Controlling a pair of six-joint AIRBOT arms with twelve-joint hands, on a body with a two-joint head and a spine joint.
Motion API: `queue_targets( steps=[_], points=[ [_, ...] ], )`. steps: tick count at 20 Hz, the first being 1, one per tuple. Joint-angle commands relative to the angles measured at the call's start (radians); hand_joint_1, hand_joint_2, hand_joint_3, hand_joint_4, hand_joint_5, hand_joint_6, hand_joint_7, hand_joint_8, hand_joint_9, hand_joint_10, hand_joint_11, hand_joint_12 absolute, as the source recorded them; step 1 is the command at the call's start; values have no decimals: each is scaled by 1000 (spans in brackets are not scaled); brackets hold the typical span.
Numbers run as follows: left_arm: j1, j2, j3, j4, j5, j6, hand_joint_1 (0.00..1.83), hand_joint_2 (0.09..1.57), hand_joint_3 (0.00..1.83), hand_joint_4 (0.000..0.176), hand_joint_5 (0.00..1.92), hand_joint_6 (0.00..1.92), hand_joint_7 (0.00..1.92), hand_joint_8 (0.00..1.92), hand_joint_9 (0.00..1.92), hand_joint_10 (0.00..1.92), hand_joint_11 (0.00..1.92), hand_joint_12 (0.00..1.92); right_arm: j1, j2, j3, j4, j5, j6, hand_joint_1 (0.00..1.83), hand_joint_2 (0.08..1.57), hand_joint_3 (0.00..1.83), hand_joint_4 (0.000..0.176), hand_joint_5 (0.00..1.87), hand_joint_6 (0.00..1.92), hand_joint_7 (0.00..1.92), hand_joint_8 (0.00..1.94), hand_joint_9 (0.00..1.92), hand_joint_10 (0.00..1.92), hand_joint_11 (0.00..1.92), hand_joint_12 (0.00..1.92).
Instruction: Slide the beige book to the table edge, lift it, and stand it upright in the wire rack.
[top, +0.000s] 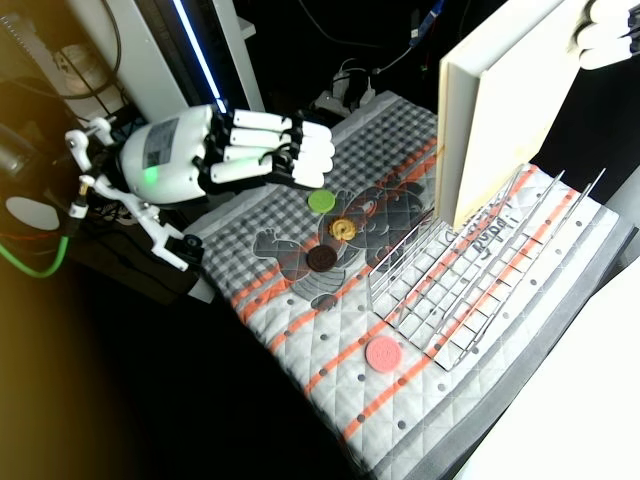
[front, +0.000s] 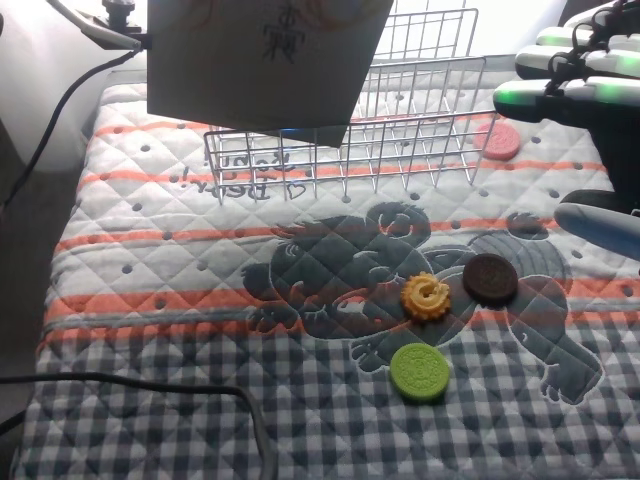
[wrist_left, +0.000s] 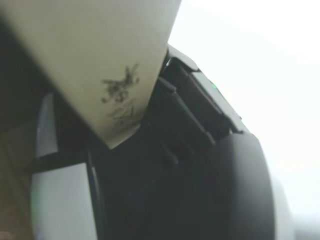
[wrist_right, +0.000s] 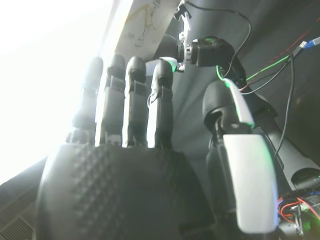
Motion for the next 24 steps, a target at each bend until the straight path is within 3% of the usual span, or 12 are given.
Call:
queue_targets(
  steps=[1,2,3,4,6,8,10,11,12,18,22,24],
  points=[
    [-29,5,9,-3,-82,-5,1387,1055,0,0,970,879,1107,692,1154,929,977,1086,4,-4,3,19,122,9,508,1294,0,52,512,3,425,4,362,3,0,792],
    [-42,5,10,9,-73,-5,1391,1065,1,0,940,933,1080,729,1128,944,1026,1050,3,-4,3,19,122,9,506,1290,0,55,519,5,430,6,364,4,0,792],
    [-59,5,10,22,-67,-4,1395,1061,0,0,953,890,1086,730,1141,936,1084,1024,2,-4,3,19,122,10,519,1293,0,41,524,5,434,5,371,5,0,824],
    [-74,5,10,31,-67,-4,1400,1033,0,0,1032,736,1163,618,1212,872,1110,1030,2,-4,3,19,122,10,519,1291,0,37,529,6,440,6,377,7,0,830],
    [-92,7,9,41,-68,-4,1398,1054,0,0,1011,733,1093,739,1135,986,1063,1048,2,-4,3,20,122,11,496,1293,1,61,520,2,433,5,377,5,0,825],
    [-103,12,8,44,-70,-4,1398,1061,1,0,979,749,1081,771,1125,1012,1084,1048,2,-4,3,22,122,11,510,1295,1,47,527,5,434,5,365,0,0,807],
    [-103,14,7,44,-76,-4,1396,1070,0,0,965,725,1074,797,1102,1065,1098,1090,2,-4,3,22,122,11,525,1294,0,46,525,3,433,4,359,0,0,805],
    [-97,14,5,40,-82,-4,1409,1031,0,0,1047,579,1190,618,1220,928,1116,1112,1,-5,3,23,122,11,505,1294,0,49,525,2,440,3,373,4,0,854],
    [-89,15,3,37,-87,-4,1401,1055,0,0,992,660,1126,706,1144,1013,1118,1109,0,-6,3,24,122,11,515,1296,0,38,523,1,438,1,366,0,0,851],
    [-65,6,-3,-5,-140,23,1407,1023,1,0,1036,758,1232,426,1214,851,1144,1000,-3,-7,4,26,126,11,505,1294,0,59,513,0,422,1,360,3,0,794],
    [-85,6,-1,-5,-137,33,1396,1070,0,0,1014,582,1075,820,1068,1138,1094,1194,-6,-8,4,26,127,14,524,1295,0,60,504,1,418,2,350,4,0,731],
    [-81,4,0,-5,-136,35,1307,1033,0,0,1184,382,1196,864,1258,717,1111,1251,-6,-10,5,26,127,17,539,1294,0,59,507,1,415,0,347,2,0,761]
  ],
)
